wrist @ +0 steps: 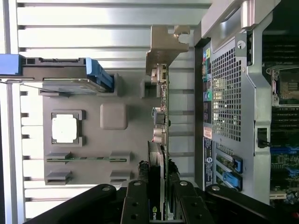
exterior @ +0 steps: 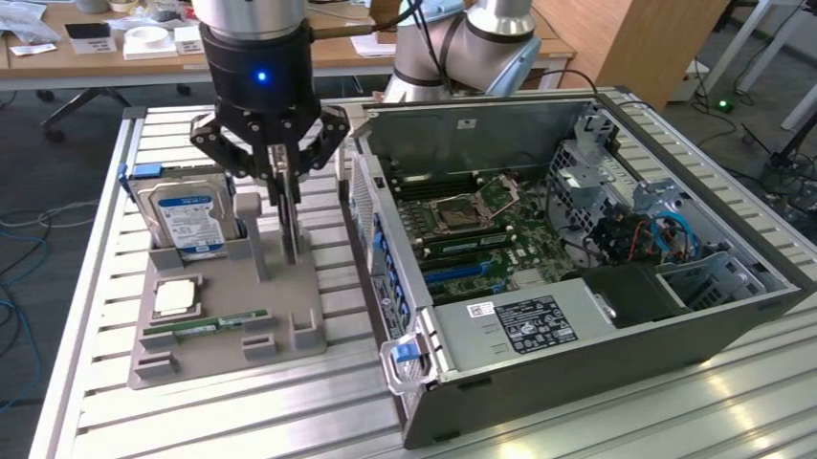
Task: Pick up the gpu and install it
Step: 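Pick up the gpu and move the gpu toward the slot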
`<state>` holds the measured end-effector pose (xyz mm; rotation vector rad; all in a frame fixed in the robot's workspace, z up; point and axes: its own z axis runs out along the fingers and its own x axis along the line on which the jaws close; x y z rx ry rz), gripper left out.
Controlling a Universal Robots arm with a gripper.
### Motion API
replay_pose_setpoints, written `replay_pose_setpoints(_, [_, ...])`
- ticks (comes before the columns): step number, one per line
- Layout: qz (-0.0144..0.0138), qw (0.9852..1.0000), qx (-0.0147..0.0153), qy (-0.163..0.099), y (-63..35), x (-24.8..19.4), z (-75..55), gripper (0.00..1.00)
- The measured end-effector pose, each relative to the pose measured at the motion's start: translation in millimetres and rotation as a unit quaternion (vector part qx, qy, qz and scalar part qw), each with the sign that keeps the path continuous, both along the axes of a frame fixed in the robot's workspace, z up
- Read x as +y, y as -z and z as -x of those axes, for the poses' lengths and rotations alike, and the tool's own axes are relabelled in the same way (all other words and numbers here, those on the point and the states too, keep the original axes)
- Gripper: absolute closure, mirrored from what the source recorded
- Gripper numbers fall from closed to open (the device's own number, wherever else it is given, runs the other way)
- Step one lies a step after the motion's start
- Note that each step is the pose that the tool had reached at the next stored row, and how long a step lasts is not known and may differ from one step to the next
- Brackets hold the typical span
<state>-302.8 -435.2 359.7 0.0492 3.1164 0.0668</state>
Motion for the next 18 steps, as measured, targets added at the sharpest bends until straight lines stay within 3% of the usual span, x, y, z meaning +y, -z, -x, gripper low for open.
replay_pose_setpoints(18, [0.0,1.0,0.0,0.0,-54.4,0.0,0.0,0.74])
